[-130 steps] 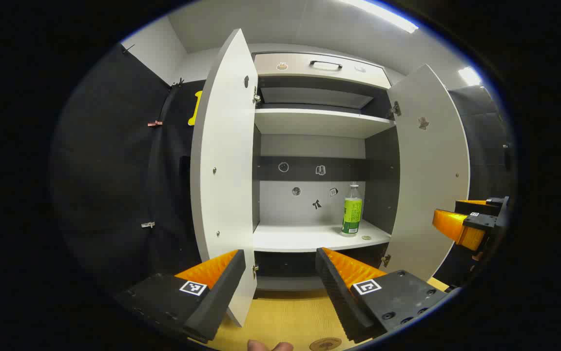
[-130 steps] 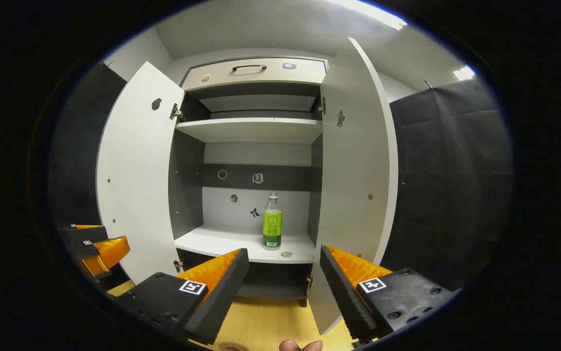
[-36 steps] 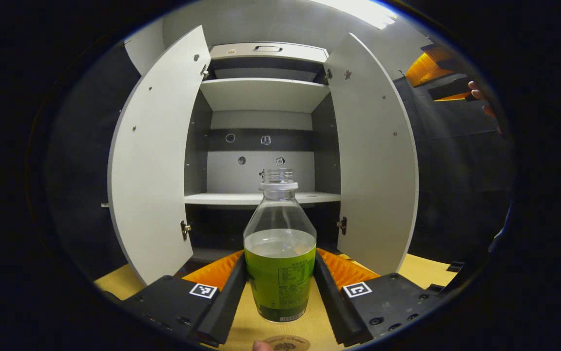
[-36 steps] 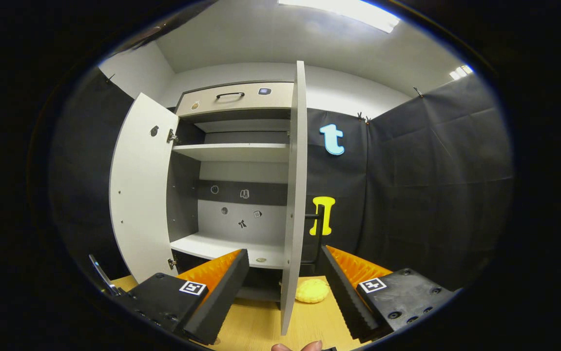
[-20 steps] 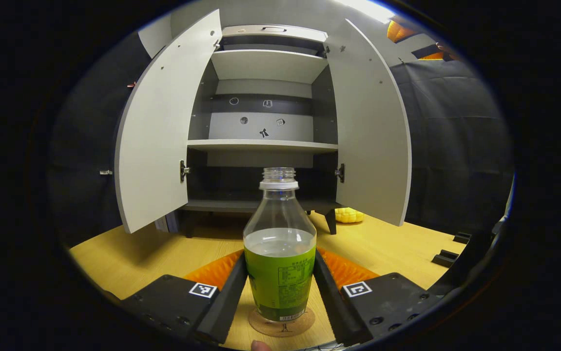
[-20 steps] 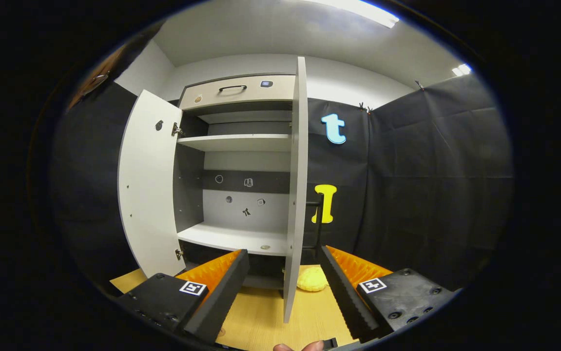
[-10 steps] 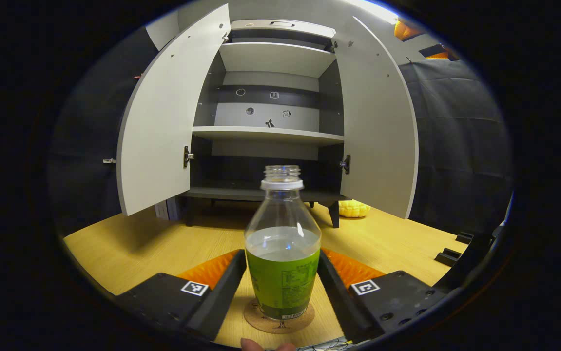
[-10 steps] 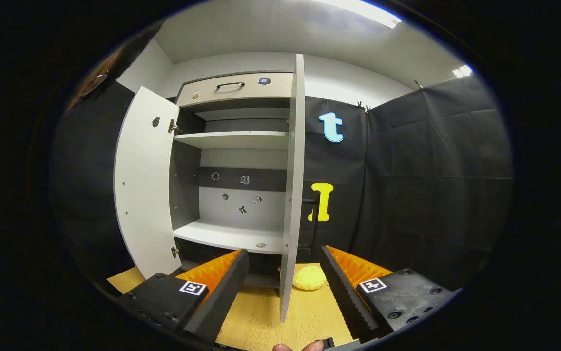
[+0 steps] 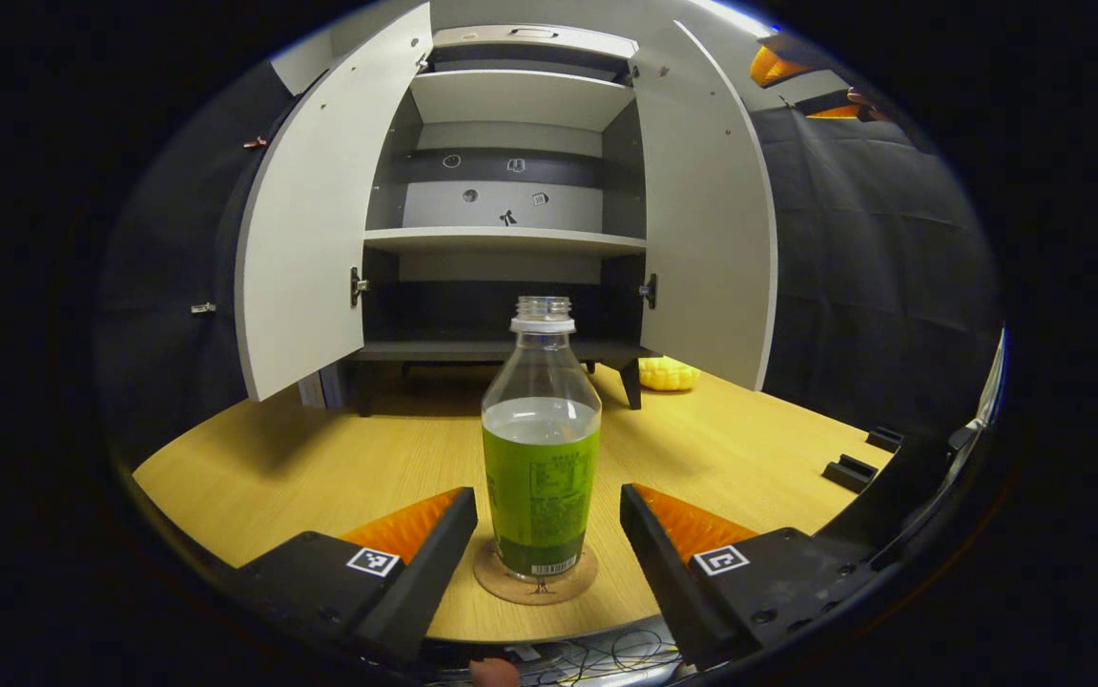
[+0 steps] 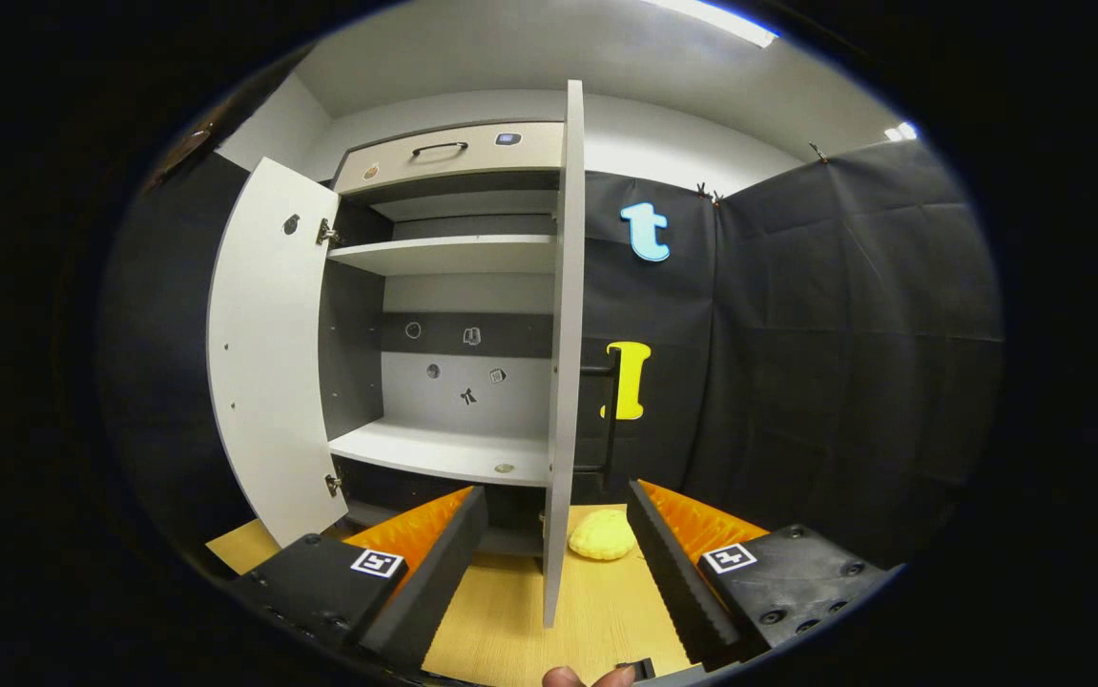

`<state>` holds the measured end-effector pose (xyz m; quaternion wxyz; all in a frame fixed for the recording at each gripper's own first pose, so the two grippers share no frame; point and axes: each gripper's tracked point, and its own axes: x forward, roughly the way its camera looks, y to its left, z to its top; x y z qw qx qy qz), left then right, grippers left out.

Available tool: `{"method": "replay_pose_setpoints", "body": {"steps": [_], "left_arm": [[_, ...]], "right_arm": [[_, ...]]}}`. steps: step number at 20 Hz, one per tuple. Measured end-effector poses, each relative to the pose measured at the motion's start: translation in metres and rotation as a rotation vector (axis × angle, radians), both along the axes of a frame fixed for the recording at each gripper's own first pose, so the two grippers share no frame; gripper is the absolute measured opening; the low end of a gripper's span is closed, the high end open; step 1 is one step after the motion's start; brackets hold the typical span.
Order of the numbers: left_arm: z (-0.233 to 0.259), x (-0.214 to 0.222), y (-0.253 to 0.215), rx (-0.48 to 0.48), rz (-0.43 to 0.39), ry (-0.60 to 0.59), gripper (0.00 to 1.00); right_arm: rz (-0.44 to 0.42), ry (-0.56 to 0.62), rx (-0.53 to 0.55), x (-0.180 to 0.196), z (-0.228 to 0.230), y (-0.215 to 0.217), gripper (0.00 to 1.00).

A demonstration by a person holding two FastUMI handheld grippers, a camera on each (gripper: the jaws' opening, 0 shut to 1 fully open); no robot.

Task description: Grasp the bottle in the cabinet with the left hand and place it on the coaster, then close the right door with the right hand and the left door with the left hand.

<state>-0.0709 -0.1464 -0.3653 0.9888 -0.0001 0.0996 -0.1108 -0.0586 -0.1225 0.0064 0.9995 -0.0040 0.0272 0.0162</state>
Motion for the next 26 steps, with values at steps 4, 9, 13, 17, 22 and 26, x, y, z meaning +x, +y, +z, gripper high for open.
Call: {"method": "replay_pose_setpoints", "body": {"steps": [4,9,13,17,22,26], "left_arm": [[0.050,-0.024,0.014,-0.037,0.059,0.013,0.96],[0.143,-0.035,0.033,-0.035,0.103,-0.054,0.96],[0.191,-0.033,0.054,-0.054,0.161,-0.072,0.95],[0.228,-0.032,0.076,-0.038,0.198,-0.127,0.96],[0.243,-0.031,0.104,-0.062,0.225,-0.126,0.96],[0.251,-0.036,0.136,-0.053,0.253,-0.138,0.95]], "right_arm": [[-0.013,-0.006,0.016,0.014,0.002,-0.028,0.97],[-0.072,-0.024,0.033,0.051,0.000,-0.075,0.97],[-0.099,-0.022,0.072,0.086,-0.001,-0.094,0.97],[-0.074,0.005,0.075,0.103,-0.006,-0.083,0.98],[-0.053,0.010,0.103,0.097,-0.007,-0.066,0.97],[-0.019,0.007,0.108,0.093,-0.008,-0.028,0.97]]}}
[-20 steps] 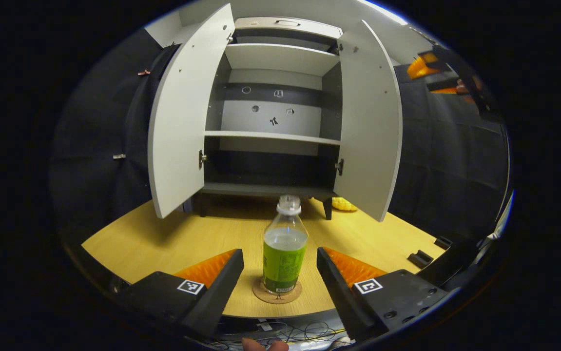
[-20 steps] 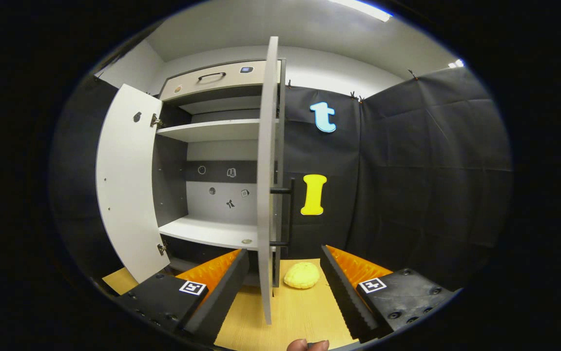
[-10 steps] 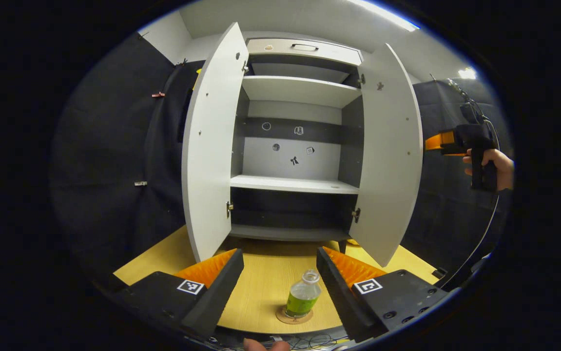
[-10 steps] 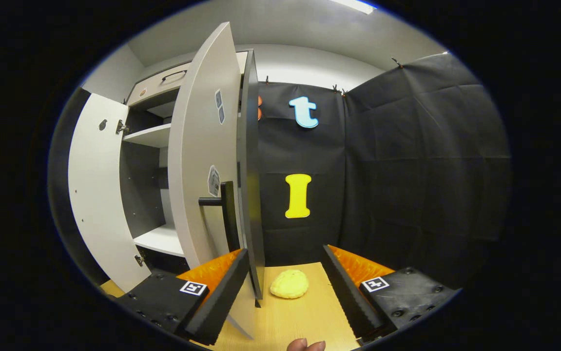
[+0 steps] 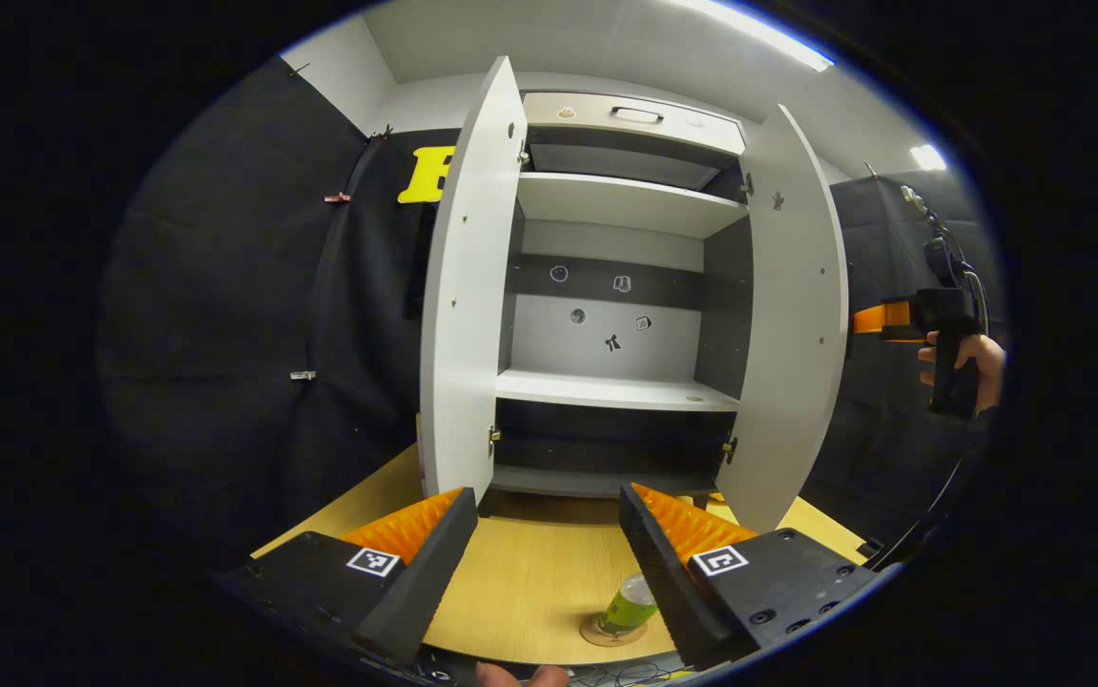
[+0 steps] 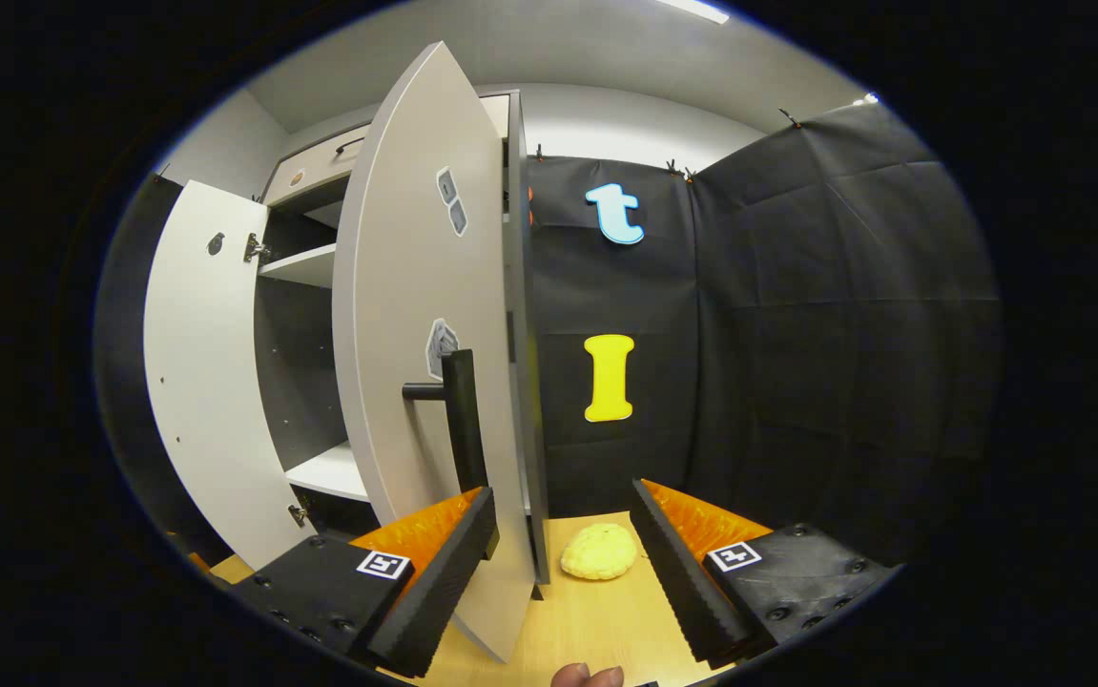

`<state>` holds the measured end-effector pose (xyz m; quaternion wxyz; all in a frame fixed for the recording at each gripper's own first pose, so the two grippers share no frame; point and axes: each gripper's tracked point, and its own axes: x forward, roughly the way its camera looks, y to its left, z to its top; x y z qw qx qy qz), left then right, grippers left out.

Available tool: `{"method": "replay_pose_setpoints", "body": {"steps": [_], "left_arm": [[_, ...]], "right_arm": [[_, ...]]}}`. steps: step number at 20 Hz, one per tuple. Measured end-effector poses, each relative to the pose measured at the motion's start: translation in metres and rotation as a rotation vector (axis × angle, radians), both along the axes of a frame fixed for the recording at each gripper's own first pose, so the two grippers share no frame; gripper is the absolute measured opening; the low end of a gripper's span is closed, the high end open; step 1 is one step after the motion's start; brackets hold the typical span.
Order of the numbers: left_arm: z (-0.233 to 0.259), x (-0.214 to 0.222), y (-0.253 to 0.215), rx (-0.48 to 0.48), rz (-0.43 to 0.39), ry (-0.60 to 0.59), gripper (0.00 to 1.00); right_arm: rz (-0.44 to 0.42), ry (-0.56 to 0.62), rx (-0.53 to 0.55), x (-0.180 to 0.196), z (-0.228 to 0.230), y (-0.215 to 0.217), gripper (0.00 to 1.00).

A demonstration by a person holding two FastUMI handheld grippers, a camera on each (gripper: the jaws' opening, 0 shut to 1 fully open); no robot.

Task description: Grasp the bottle in the cabinet with the left hand and place it on the coaster, then close the right door with the right hand and the left door with the left hand.

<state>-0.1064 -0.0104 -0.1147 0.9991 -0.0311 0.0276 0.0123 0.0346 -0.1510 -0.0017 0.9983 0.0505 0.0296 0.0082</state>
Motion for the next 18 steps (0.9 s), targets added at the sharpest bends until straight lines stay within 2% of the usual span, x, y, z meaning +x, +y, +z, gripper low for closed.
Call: {"method": "replay_pose_setpoints", "body": {"steps": [2,10,13,16,18], "left_arm": [[0.004,-0.002,0.017,0.020,0.016,-0.009,0.95],[0.009,-0.002,0.066,-0.014,0.077,0.007,0.95],[0.010,-0.001,0.080,-0.065,0.103,0.021,0.95],[0.016,-0.002,0.087,-0.129,0.103,0.006,0.95],[0.017,-0.006,0.094,-0.136,0.121,0.016,0.95]], "right_arm": [[0.038,-0.002,0.006,0.002,0.000,0.029,0.97],[0.159,-0.013,0.004,0.039,0.000,0.138,0.98],[0.165,-0.023,-0.026,0.056,-0.002,0.158,0.96],[0.163,-0.021,-0.009,0.064,-0.001,0.166,0.95],[0.160,-0.017,0.001,0.073,-0.001,0.173,0.95]]}}
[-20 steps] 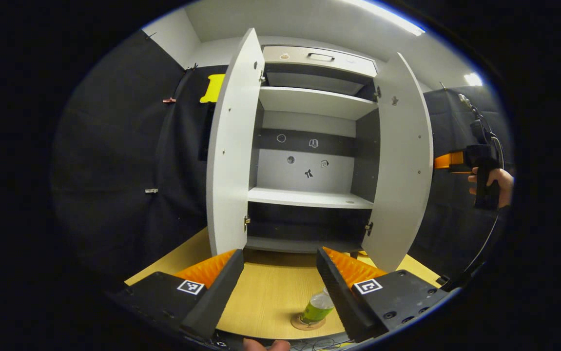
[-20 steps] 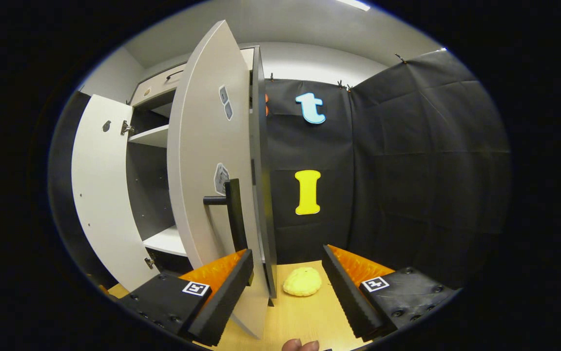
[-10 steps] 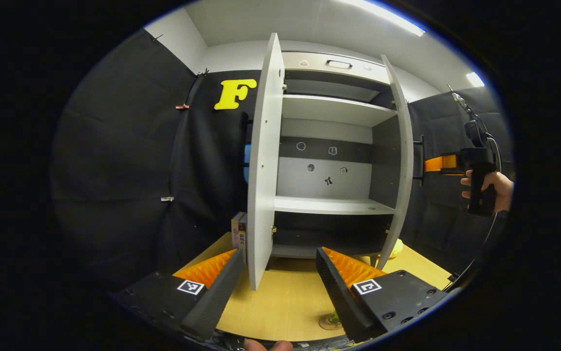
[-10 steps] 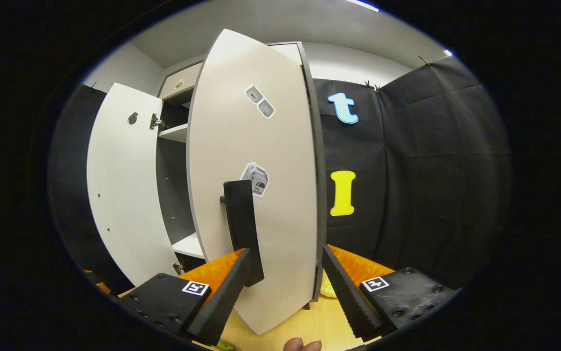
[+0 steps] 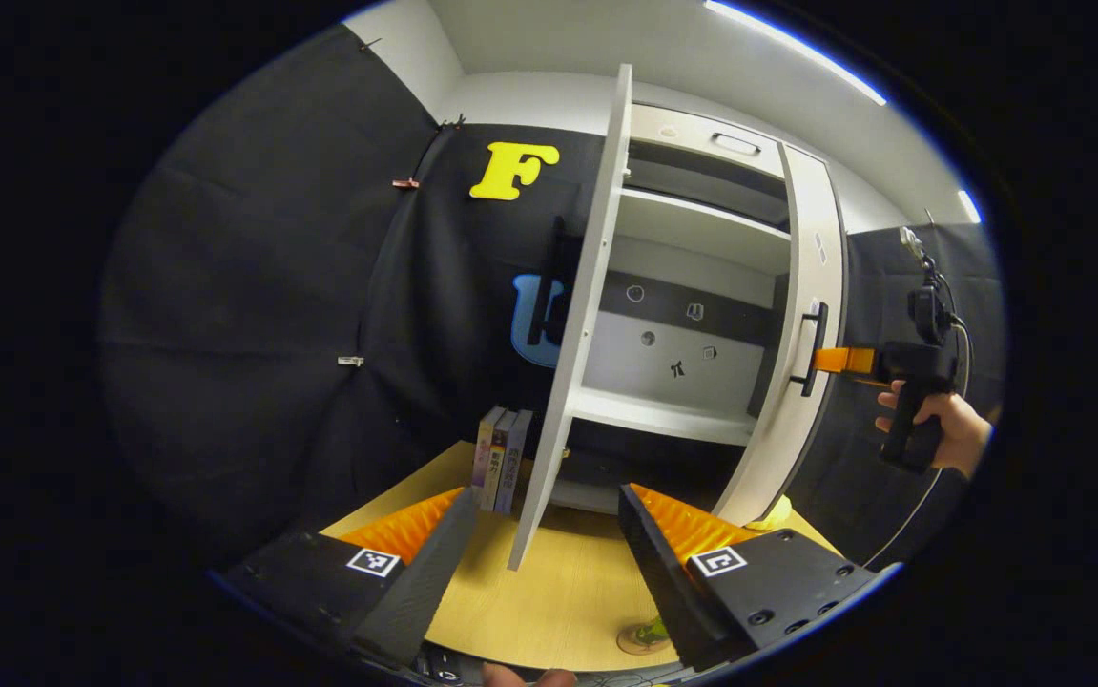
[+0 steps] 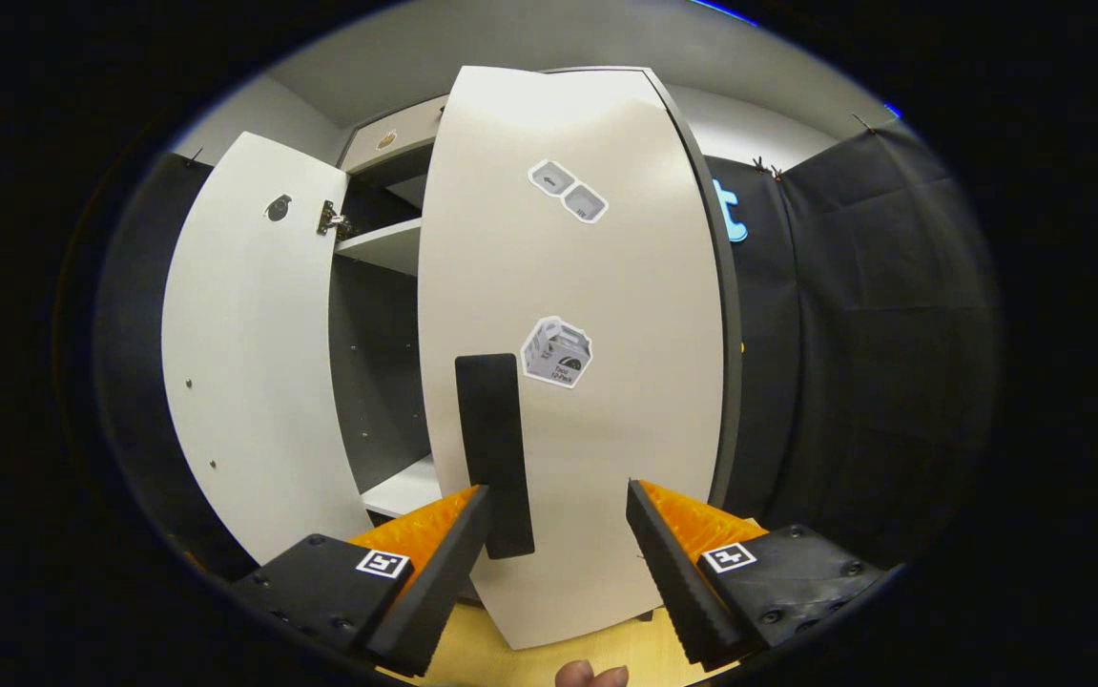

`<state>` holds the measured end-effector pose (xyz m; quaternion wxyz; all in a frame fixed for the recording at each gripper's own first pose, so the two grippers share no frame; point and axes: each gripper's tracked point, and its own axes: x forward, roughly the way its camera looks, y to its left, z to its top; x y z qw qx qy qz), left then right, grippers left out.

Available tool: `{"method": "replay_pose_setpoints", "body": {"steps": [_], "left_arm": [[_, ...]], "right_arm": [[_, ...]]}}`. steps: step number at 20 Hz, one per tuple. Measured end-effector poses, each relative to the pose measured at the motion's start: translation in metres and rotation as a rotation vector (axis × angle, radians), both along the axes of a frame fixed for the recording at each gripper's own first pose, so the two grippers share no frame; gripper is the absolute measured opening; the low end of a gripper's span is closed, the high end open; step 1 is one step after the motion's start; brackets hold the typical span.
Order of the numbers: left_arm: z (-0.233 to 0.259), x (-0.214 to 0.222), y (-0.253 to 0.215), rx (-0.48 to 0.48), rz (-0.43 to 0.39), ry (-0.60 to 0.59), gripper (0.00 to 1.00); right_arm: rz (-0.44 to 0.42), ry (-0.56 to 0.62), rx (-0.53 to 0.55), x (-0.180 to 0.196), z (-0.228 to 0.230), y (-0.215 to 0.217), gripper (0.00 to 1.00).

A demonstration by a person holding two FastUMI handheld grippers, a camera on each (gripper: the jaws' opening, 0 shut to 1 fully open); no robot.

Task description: Grasp the bottle in the cabinet with the left hand and place it on the coaster, then close the right door with the right hand and the left door with the left hand.

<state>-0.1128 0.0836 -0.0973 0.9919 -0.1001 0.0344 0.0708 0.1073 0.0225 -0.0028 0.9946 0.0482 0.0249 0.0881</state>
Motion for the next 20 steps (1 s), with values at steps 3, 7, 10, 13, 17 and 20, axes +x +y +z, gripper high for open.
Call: {"method": "replay_pose_setpoints", "body": {"steps": [3,7,10,13,17,20], "left_arm": [[0.007,-0.006,0.021,0.050,0.024,0.015,0.95],[0.033,0.013,0.060,0.108,0.049,0.000,0.95],[0.062,0.053,0.094,0.138,0.067,-0.010,0.95],[0.087,0.088,0.109,0.150,0.065,-0.024,0.95],[0.104,0.126,0.110,0.183,0.050,-0.045,0.95],[0.107,0.130,0.100,0.193,0.039,-0.056,0.95]], "right_arm": [[-0.015,0.002,-0.011,0.012,-0.003,0.012,0.95],[-0.040,-0.006,-0.038,0.004,0.004,0.012,0.95],[-0.043,-0.004,-0.028,-0.017,0.006,0.010,0.95],[-0.033,-0.021,-0.055,-0.038,0.010,0.007,0.95],[-0.021,-0.035,-0.080,-0.054,0.016,0.006,0.95],[-0.018,-0.027,-0.072,-0.062,0.017,0.004,0.95]]}}
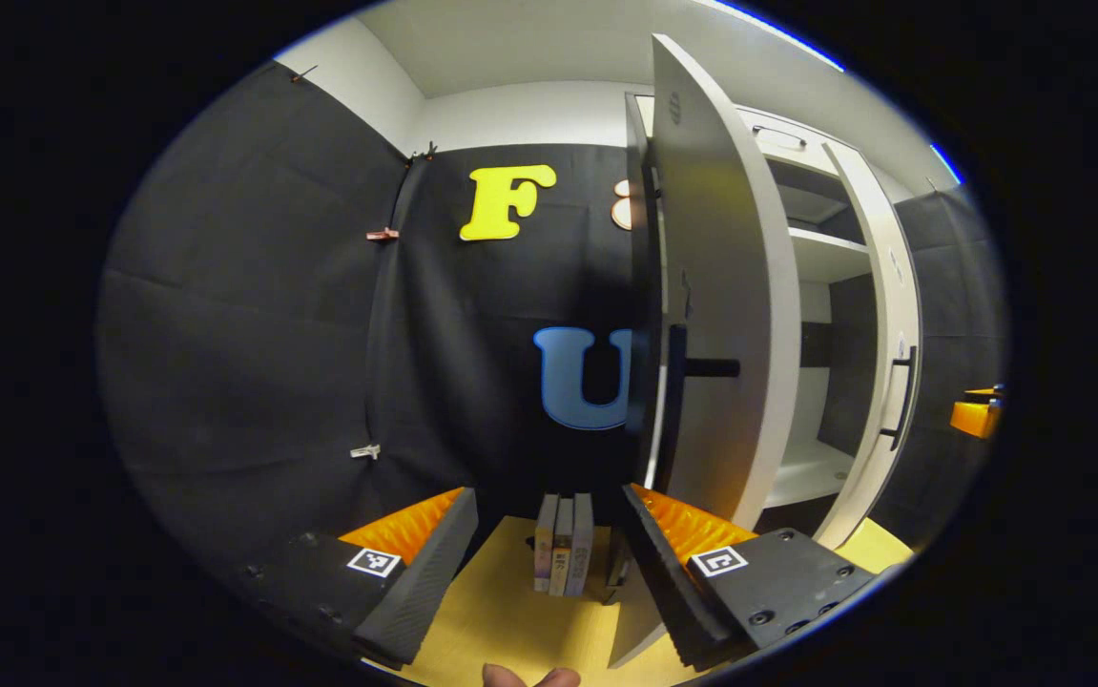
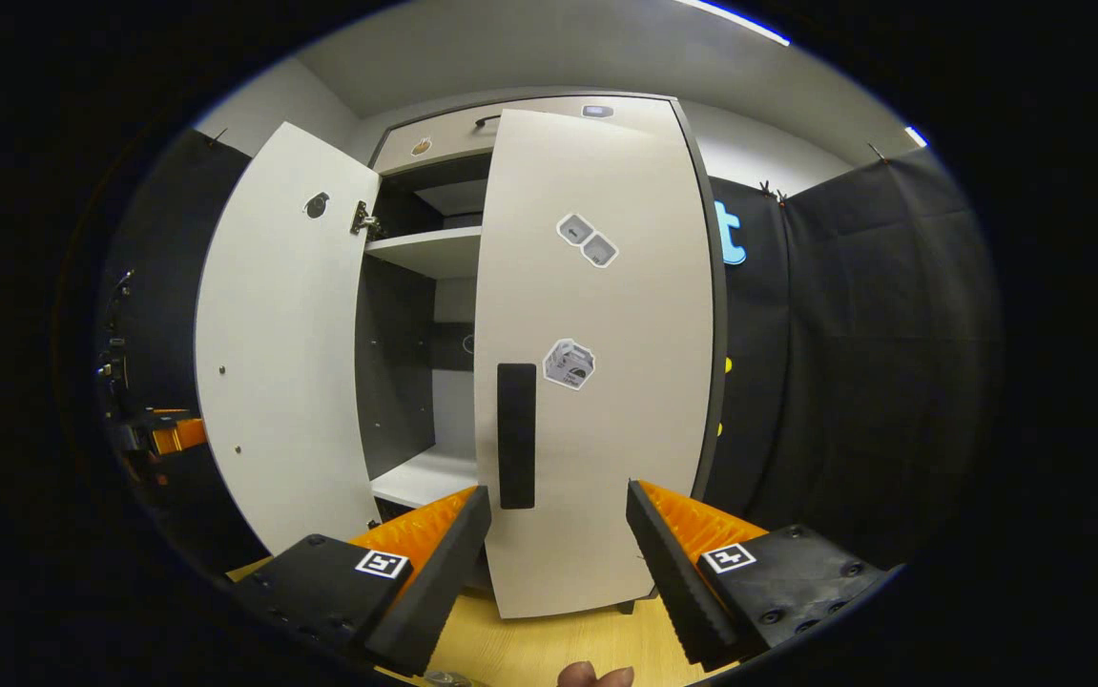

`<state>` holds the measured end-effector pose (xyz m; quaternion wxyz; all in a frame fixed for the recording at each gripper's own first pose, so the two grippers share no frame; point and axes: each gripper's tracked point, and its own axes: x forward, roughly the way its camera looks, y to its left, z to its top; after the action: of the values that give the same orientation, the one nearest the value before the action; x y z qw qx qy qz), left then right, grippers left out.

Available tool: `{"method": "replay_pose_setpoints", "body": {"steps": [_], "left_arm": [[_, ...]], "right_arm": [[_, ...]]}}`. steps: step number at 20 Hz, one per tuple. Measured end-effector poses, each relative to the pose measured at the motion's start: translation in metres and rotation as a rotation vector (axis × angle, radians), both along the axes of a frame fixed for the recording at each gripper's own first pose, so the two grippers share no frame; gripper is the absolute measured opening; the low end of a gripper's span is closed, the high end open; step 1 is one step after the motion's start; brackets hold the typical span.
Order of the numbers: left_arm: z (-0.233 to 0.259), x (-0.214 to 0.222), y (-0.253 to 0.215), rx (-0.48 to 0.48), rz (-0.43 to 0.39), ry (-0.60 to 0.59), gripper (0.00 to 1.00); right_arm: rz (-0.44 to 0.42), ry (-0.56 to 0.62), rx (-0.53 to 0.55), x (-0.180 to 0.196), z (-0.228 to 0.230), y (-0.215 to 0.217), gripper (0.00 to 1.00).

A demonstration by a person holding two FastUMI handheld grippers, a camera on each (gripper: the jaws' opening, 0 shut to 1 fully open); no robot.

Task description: Grasp the bottle in the cabinet with the left hand and place it on the coaster, then close the right door with the right hand and the left door with the left hand.

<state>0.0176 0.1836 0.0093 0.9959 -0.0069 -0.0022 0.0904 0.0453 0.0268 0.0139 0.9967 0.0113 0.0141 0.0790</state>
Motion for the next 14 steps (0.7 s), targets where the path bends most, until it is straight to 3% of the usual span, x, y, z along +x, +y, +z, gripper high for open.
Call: {"method": "replay_pose_setpoints", "body": {"steps": [1,8,14], "left_arm": [[0.000,0.000,-0.001,0.012,0.001,-0.002,0.92],[-0.002,-0.001,-0.027,0.004,-0.023,0.016,0.93],[0.001,0.003,-0.087,-0.012,-0.095,0.017,0.93]], "right_arm": [[0.005,0.000,0.008,-0.003,0.001,0.000,0.95],[0.013,0.006,0.039,-0.010,0.001,-0.004,0.95],[0.018,0.010,0.045,-0.015,-0.001,-0.014,0.95]]}}
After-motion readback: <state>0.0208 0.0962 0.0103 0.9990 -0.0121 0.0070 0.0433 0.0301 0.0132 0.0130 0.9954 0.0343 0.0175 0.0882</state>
